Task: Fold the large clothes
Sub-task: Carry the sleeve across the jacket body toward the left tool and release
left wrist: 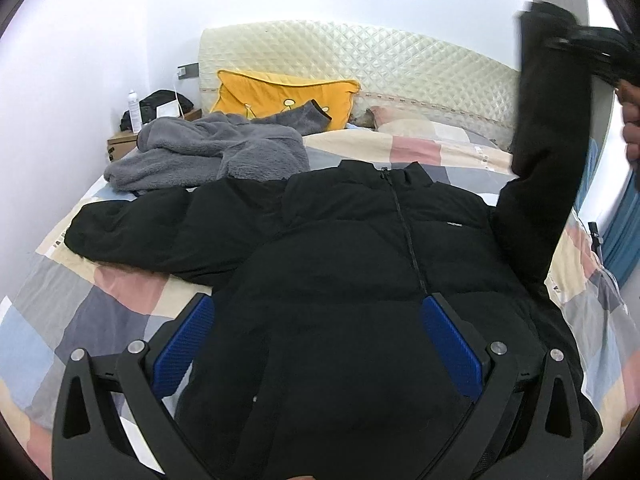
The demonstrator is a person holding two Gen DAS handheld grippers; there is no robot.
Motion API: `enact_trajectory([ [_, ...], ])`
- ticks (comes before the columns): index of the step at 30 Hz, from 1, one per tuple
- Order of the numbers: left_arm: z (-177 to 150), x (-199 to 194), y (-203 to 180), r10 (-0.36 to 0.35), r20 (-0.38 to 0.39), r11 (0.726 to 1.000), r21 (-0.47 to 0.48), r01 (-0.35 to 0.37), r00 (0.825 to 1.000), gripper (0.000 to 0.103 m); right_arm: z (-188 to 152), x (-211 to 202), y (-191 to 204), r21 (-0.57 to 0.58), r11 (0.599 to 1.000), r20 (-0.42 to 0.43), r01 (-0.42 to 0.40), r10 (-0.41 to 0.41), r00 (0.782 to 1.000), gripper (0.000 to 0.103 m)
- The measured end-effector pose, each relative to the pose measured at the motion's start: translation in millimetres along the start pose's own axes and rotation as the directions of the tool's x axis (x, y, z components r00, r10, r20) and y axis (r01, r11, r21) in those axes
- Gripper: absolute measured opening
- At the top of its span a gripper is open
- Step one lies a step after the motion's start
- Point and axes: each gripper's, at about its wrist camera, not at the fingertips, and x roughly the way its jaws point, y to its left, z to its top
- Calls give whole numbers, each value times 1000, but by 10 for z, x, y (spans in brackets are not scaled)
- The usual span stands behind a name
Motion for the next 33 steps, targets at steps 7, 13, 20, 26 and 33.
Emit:
enact_trajectory([
  [7,24,30,164,2,-11,1000,22,-2,1000,103,-668,808,866,-84,983,-141,-162,150,979,8],
  [13,71,67,494,70,23,998,3,-70,997,103,-1416,1345,1345,-72,965,-277,-252,223,935,10],
  [20,22,332,650,-6,-48,996,-84,2,999,103,-2265,1873,1656,-122,962,-447,-244,166,879,15],
  [26,-9,437,598,-39,-74,997,-73,34,996,103,-2302,1873,1639,-142,961,-434,-238,156,887,26],
  [33,-16,377,589,-45,-59,996,-82,40,997,103,-2156,1583,1530,-122,957,-409,-262,192,892,61],
])
